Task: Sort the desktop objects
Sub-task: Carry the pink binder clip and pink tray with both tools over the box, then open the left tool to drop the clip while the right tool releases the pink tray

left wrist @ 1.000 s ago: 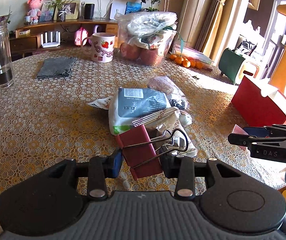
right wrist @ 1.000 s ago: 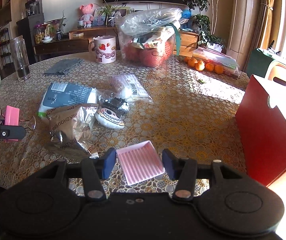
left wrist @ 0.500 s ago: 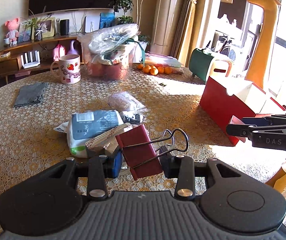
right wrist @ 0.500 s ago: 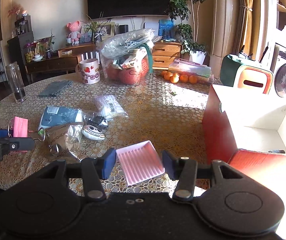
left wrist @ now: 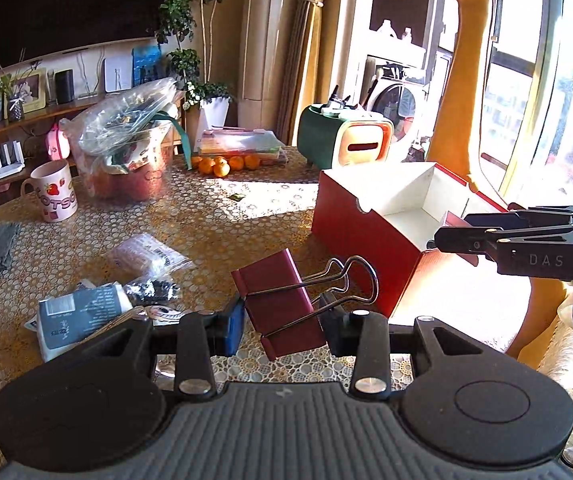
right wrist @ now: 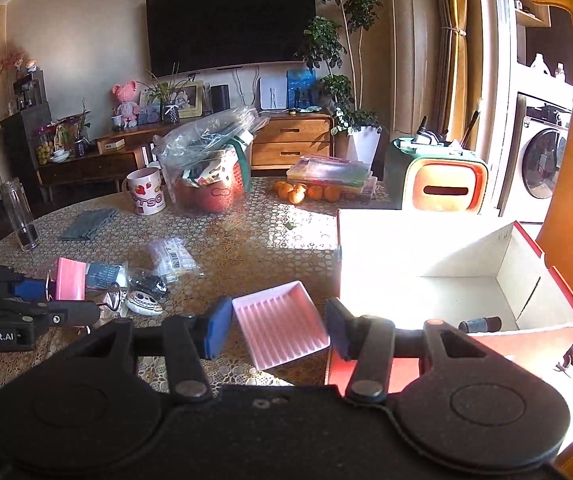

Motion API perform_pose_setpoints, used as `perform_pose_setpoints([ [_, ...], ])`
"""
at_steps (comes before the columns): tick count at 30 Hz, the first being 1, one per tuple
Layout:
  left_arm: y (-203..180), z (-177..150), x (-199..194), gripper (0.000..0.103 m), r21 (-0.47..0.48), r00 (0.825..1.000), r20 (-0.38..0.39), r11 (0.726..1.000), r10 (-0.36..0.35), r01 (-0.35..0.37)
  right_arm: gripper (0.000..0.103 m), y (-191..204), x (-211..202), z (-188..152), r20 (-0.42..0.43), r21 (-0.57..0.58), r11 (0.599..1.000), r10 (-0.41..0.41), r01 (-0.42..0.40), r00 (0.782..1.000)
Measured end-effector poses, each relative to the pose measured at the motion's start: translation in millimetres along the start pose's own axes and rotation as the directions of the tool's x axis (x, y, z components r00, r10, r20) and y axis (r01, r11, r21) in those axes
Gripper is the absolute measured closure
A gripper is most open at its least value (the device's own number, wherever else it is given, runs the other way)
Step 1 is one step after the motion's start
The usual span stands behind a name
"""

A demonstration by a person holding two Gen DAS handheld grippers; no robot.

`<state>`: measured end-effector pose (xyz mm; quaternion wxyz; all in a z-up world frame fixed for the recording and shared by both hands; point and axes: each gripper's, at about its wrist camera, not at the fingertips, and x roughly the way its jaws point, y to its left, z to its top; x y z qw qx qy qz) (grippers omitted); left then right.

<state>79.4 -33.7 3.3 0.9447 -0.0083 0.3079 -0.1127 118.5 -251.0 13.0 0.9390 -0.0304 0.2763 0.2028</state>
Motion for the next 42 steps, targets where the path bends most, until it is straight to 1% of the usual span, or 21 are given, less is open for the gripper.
perform_pose_setpoints([
  [7,-43,26,26,0.065,0.062,0.997,-0.003,0.995,-0.075,0.075,0.052,-39,-8,6,0.006,0.024,0.999,-0.044,0.043,0.999],
  [12,-71,45,49,0.065,0.106,0.993,-0.016,0.987,-0.121,0.122,0.052,-71,-6,9,0.000,0.051,0.995,-0.081,0.081,0.997],
  [17,-96,63,75,0.065,0.163,0.990,-0.029,0.976,-0.142,0.144,0.052,-97,3,13,-0.012,0.069,0.992,-0.107,0.108,0.994],
  [20,-105,74,95,0.065,0.171,0.986,-0.050,0.972,-0.156,0.162,0.052,-109,10,14,-0.011,0.066,0.991,-0.120,0.121,0.993],
  [24,-117,86,121,0.065,0.186,0.984,-0.080,0.967,-0.159,0.171,0.052,-127,23,17,-0.024,0.069,0.989,-0.131,0.132,0.991],
  [29,-128,103,162,0.065,0.199,0.978,-0.137,0.962,-0.160,0.185,0.052,-149,39,16,-0.046,0.066,0.986,-0.148,0.151,0.988],
  [31,-131,109,179,0.065,0.201,0.971,-0.171,0.959,-0.168,0.201,0.052,-157,46,16,-0.056,0.063,0.986,-0.149,0.152,0.987],
  [35,-141,120,215,0.065,0.221,0.963,-0.225,0.955,-0.146,0.197,0.052,-169,61,15,-0.082,0.047,0.986,-0.153,0.157,0.985],
  [37,-145,123,231,0.065,0.228,0.956,-0.258,0.953,-0.140,0.201,0.052,-174,69,14,-0.099,0.037,0.987,-0.152,0.156,0.983],
  [42,-153,126,270,0.065,0.244,0.937,-0.332,0.950,-0.108,0.196,0.053,-182,91,10,-0.146,0.021,0.992,-0.117,0.121,0.982],
])
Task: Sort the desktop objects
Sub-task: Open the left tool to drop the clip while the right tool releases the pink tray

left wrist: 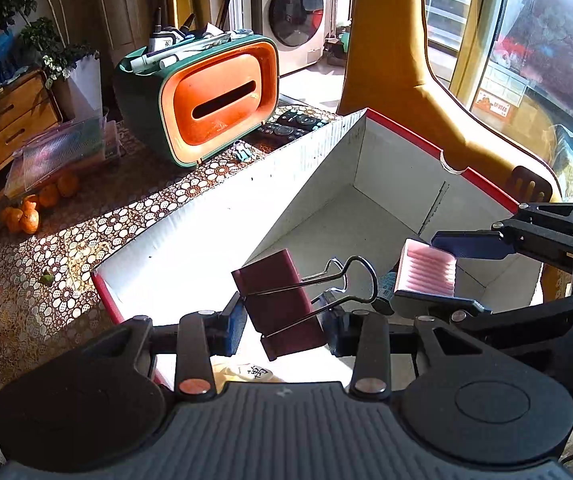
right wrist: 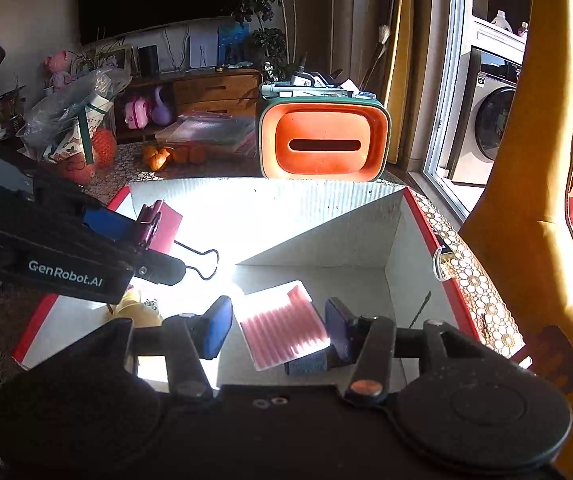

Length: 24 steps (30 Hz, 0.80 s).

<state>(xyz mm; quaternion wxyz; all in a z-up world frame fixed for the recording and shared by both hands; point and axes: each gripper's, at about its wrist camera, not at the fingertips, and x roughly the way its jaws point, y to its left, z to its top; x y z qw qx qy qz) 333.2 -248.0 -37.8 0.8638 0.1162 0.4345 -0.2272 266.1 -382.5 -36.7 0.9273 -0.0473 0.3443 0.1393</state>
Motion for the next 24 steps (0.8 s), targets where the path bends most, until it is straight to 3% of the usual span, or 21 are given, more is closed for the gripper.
perform_pose_setpoints([
  [9,-5,14,49,0.065,0.020,0.990,-0.138,1.000,-0.007,0.009,0.053,3,32,-2,-0.123,-0.061,0.997,0.036,-0.044,0.992],
  [12,-9,18,59,0.065,0.053,0.985,-0.172,0.999,0.022,-0.013,0.053,4,39,-3,-0.169,-0.071,0.996,0.044,-0.057,0.985],
  [21,-3,16,62,0.065,0.009,0.982,-0.188,1.000,0.000,0.002,0.052,7,48,-3,-0.250,-0.100,0.993,0.037,-0.064,0.968],
  [24,-1,12,54,0.065,-0.016,0.985,-0.175,1.000,-0.008,0.005,0.042,9,47,-2,-0.247,-0.114,0.992,0.033,-0.062,0.968],
])
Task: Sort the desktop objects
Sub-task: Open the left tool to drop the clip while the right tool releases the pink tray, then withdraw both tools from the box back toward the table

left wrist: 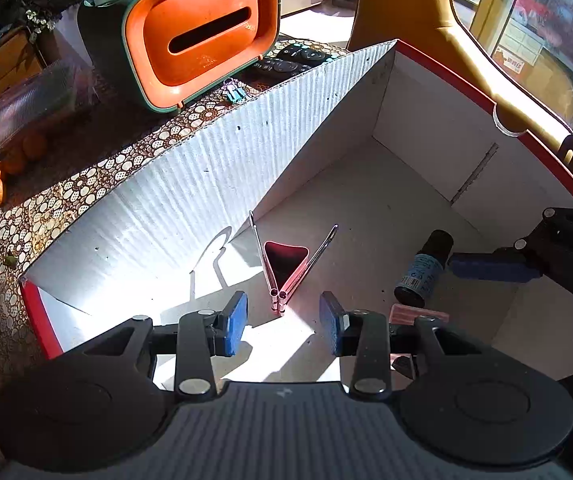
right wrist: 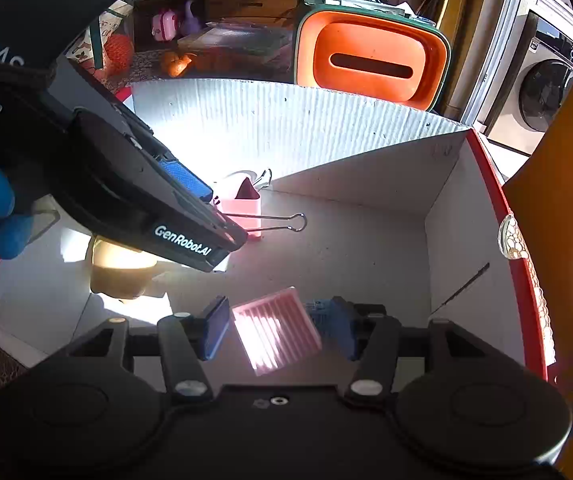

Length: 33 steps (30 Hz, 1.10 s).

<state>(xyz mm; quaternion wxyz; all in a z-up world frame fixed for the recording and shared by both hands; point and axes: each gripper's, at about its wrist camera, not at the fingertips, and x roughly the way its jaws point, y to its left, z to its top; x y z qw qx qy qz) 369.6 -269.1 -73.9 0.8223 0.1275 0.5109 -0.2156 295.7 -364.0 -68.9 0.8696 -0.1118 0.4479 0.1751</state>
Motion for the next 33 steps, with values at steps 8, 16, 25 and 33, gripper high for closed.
perform_pose_setpoints([
  [8,2,-13,-35,0.065,-0.029,0.996,0.090,1.000,-0.001,0.004,0.023,1,-19,-2,0.064,0.012,1.000,0.013,-0.014,0.998],
  [16,-3,-34,-73,0.065,-0.029,0.985,0.172,0.999,-0.010,0.015,0.010,10,-48,-5,0.142,0.014,1.000,0.020,-0.022,0.990],
  [25,-7,-59,-110,0.065,-0.020,0.970,0.241,0.999,-0.036,0.042,0.006,21,-71,-8,0.202,0.086,0.996,0.019,-0.037,0.979],
  [33,-3,-85,-145,0.057,-0.025,0.950,0.312,0.999,-0.032,0.042,0.003,38,-92,-14,0.263,0.091,0.995,0.010,-0.035,0.965],
])
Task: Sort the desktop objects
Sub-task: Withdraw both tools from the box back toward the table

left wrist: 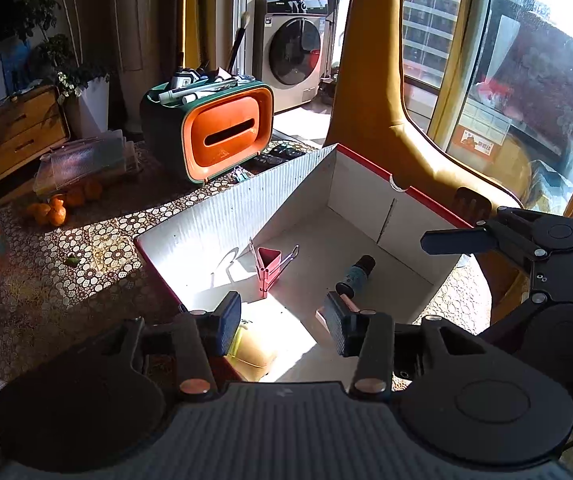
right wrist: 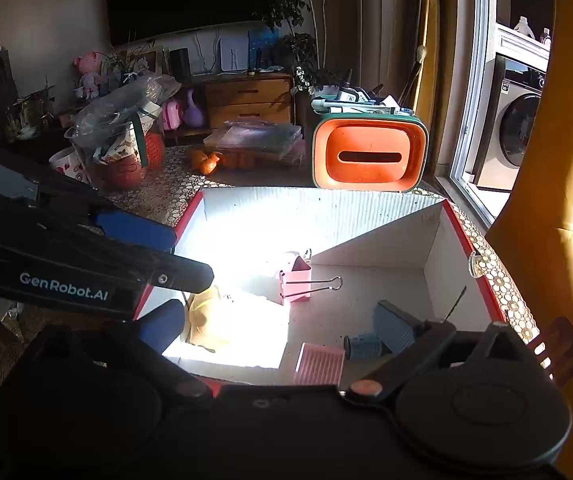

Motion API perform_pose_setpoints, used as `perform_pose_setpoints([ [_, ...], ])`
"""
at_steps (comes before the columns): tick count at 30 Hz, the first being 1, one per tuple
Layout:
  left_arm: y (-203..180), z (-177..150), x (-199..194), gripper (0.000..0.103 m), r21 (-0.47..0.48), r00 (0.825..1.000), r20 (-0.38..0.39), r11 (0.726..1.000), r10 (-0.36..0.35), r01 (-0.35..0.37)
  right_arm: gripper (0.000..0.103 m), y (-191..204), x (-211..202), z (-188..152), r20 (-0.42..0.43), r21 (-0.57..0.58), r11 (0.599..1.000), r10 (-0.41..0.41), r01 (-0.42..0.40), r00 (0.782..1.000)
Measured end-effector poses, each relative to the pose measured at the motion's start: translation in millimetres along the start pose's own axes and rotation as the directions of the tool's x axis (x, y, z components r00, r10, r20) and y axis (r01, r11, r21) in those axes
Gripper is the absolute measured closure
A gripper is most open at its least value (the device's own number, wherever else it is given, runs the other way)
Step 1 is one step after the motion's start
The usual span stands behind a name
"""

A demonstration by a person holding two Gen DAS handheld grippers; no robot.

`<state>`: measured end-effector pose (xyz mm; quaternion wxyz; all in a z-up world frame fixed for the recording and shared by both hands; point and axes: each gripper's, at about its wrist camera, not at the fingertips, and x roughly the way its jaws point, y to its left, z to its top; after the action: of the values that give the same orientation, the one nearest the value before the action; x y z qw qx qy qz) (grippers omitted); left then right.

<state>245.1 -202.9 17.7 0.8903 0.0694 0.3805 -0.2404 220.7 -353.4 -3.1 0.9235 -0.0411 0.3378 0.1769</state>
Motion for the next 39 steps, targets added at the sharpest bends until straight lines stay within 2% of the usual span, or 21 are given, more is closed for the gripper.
perform_pose_setpoints([
  [5,3,-10,-26,0.046,-0.006,0.999,0.046,1.000,-0.002,0.002,0.001,13,-12,-2,0.041,0.014,1.000,0.008,-0.009,0.999],
  [18,16,-40,-69,0.045,-0.030,0.993,0.116,0.999,0.015,-0.012,0.000,54,-32,-10,0.105,-0.012,1.000,0.023,-0.022,0.994],
  [20,20,-46,-77,0.041,-0.037,0.991,0.129,0.999,0.024,-0.020,0.000,60,-34,-10,0.115,-0.015,1.000,0.024,-0.022,0.993],
  [28,43,-76,-109,0.040,-0.072,0.985,0.160,0.996,0.065,-0.055,0.000,83,-40,-15,0.137,0.005,0.999,0.046,-0.047,0.990],
  [30,51,-87,-119,0.033,-0.089,0.982,0.171,0.994,0.079,-0.064,0.000,91,-40,-17,0.137,0.009,0.998,0.055,-0.057,0.989],
  [34,63,-107,-134,0.033,-0.123,0.977,0.183,0.989,0.107,-0.085,0.000,108,-40,-22,0.145,-0.008,0.998,0.061,-0.060,0.988],
  [39,81,-127,-150,0.021,-0.179,0.970,0.192,0.977,0.151,-0.117,0.000,128,-34,-26,0.135,-0.010,0.997,0.079,-0.078,0.988],
])
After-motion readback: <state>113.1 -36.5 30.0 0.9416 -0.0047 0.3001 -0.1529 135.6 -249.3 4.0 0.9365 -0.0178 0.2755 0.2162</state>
